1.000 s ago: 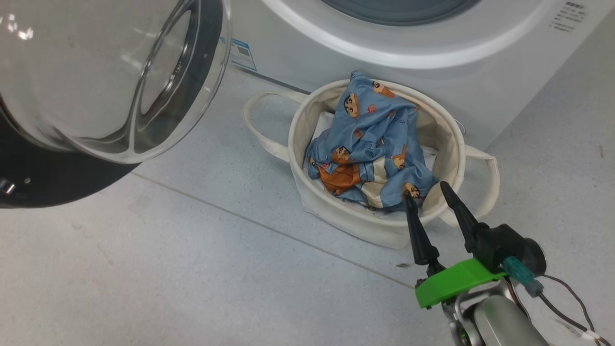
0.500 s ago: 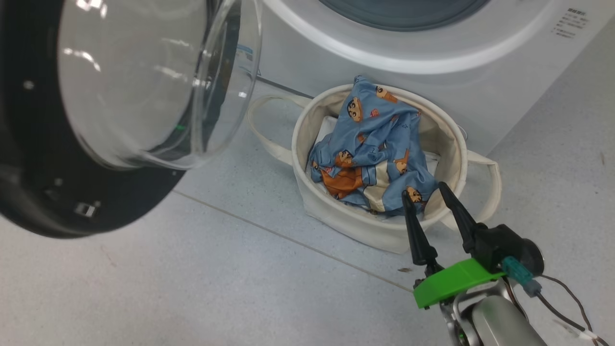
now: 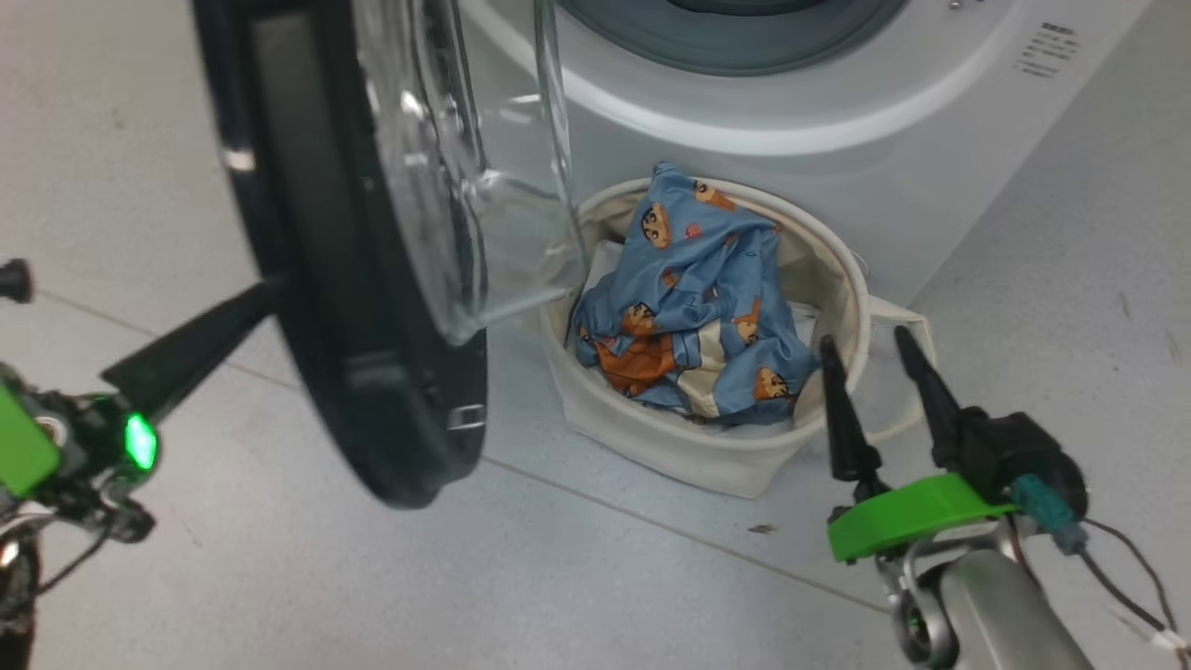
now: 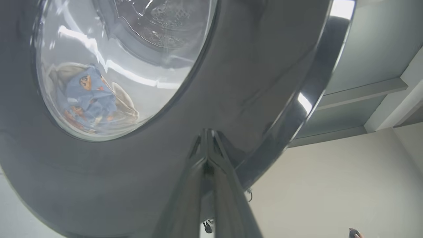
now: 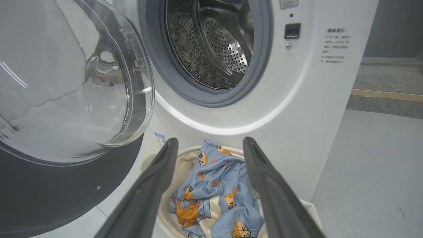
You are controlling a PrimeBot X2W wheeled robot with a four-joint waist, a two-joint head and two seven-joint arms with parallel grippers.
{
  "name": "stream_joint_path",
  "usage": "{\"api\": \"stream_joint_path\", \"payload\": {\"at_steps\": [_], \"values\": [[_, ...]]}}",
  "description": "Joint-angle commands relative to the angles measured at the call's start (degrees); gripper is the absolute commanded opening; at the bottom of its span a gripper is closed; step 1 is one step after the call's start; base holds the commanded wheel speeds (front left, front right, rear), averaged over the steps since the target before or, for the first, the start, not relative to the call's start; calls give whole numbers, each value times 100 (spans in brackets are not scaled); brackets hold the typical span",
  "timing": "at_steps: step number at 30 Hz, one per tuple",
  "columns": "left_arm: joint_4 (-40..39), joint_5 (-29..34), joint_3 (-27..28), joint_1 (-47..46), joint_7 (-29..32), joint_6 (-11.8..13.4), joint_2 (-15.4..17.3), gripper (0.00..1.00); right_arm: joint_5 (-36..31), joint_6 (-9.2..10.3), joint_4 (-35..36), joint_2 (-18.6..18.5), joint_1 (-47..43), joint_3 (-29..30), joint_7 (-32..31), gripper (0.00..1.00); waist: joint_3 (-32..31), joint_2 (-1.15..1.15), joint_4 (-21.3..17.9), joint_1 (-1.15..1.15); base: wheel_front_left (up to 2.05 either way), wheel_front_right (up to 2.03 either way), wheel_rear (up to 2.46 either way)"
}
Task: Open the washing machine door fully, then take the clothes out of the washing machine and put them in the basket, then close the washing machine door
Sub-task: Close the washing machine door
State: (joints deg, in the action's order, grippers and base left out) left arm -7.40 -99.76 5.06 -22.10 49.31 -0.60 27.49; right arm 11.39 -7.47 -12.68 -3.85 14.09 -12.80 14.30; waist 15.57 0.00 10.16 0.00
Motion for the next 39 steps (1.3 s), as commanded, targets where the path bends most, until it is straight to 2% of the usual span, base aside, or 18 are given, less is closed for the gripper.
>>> {"api": "stream_joint_path", "payload": {"at_steps": [1, 12, 22, 30, 35, 39], "values": [[-361, 89, 153, -139, -21, -54, 138, 0, -60, -2, 161, 88, 127, 58, 70, 100, -20, 0, -83, 0, 0, 0, 0], [-563, 374, -418, -497, -266, -175, -419, 0, 426, -2, 262, 96, 262, 951, 70, 100, 101, 0, -553, 0, 0, 0, 0], [-18, 820, -981, -1167, -634, -492, -1081, 0, 696, -2, 284, 97, 358, 1224, 70, 100, 328, 0, -921, 0, 0, 0, 0], [574, 1089, -1287, -1835, -946, -642, -1604, 0, 831, -2, 352, 97, 463, 1305, 70, 100, 579, 0, -1140, 0, 0, 0, 0], [848, 1201, -1351, -1934, -1063, -680, -1697, 0, 936, -2, 412, 97, 505, 1346, 70, 100, 605, 0, -1172, 0, 0, 0, 0], [797, 1527, -1365, -1759, -1283, -686, -1556, 0, 977, -2, 493, 97, 503, 1351, 70, 100, 534, 0, -1116, 0, 0, 0, 0]]}}
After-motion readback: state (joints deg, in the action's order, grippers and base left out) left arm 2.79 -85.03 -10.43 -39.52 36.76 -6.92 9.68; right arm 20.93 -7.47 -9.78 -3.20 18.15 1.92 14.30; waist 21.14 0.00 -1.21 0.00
